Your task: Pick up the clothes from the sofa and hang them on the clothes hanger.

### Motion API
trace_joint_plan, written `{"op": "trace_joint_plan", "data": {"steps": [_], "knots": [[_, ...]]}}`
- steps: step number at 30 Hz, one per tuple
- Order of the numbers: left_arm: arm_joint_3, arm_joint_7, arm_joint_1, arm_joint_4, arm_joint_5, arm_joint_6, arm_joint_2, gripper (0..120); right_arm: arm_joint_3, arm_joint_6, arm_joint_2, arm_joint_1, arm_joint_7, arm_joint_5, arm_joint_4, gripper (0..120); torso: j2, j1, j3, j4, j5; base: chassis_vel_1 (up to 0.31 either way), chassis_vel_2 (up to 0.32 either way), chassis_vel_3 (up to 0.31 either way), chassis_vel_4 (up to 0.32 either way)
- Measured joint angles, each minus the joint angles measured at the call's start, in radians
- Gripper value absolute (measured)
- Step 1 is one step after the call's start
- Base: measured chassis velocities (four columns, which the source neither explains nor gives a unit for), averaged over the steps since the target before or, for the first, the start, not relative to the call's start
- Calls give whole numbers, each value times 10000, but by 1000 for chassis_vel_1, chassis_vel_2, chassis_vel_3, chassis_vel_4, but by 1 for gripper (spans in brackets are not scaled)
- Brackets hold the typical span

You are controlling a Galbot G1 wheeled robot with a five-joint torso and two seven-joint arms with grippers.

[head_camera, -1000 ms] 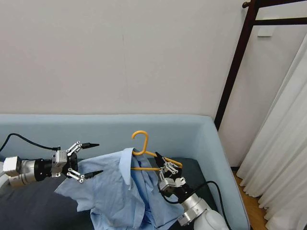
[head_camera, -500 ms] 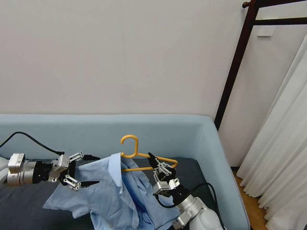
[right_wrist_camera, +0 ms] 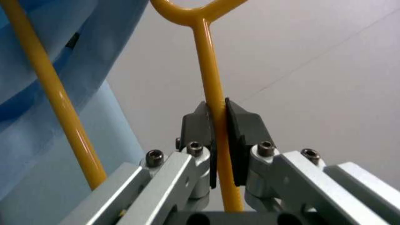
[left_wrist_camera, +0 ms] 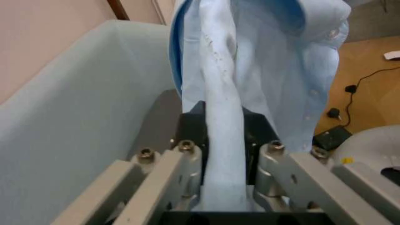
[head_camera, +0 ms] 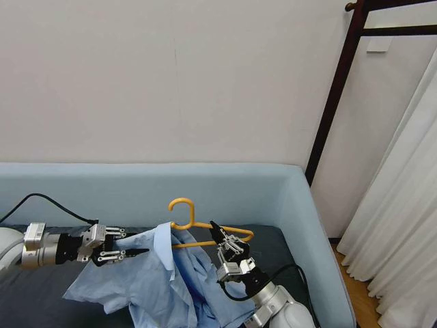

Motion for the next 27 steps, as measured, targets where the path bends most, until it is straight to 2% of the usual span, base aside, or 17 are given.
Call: {"op": "trace_joint_plan", "data": {"steps": [1,3,6,13,16,17,18,21,24,27], "knots": [[199,201,-257,171,0,3,-66,8,-17,15,-2,37,21,23,-2,5,0,0,0,0,-1,0,0,0,0],[352,377,-464,313,-2,10,-123,7,-35,20,-8,61,38,54,-4,5,0,0,0,0,-1,0,0,0,0],[706,763,-918,625,1,74,-288,7,-80,28,-13,126,69,197,-19,5,0,0,0,0,-1,0,0,0,0],[941,929,-1246,891,8,141,-522,6,-167,13,41,199,76,785,-53,7,0,0,0,0,-1,0,0,0,0],[897,906,-1201,1112,60,257,-626,4,-328,540,25,184,-120,2663,101,22,0,0,0,3,-1,0,0,0,0],[859,858,-1188,1160,72,287,-640,4,-350,894,-10,127,-372,3315,187,25,0,0,0,3,-2,0,0,0,0],[859,858,-1188,1160,72,287,-640,4,-350,894,-10,127,-372,3315,187,25,0,0,0,3,-2,0,0,0,0],[819,720,-1274,1298,99,304,-709,4,-460,2120,-63,-74,-1378,5038,355,38,0,0,-1,1,-2,0,0,0,0],[843,687,-1446,1423,176,305,-767,4,-490,2827,-57,-167,-2042,5711,325,47,0,0,-1,0,-1,0,0,0,0],[922,631,-1716,1661,394,311,-879,4,-448,3742,-37,-318,-3079,6363,36,62,0,0,-1,0,-1,0,0,0,0]]}}
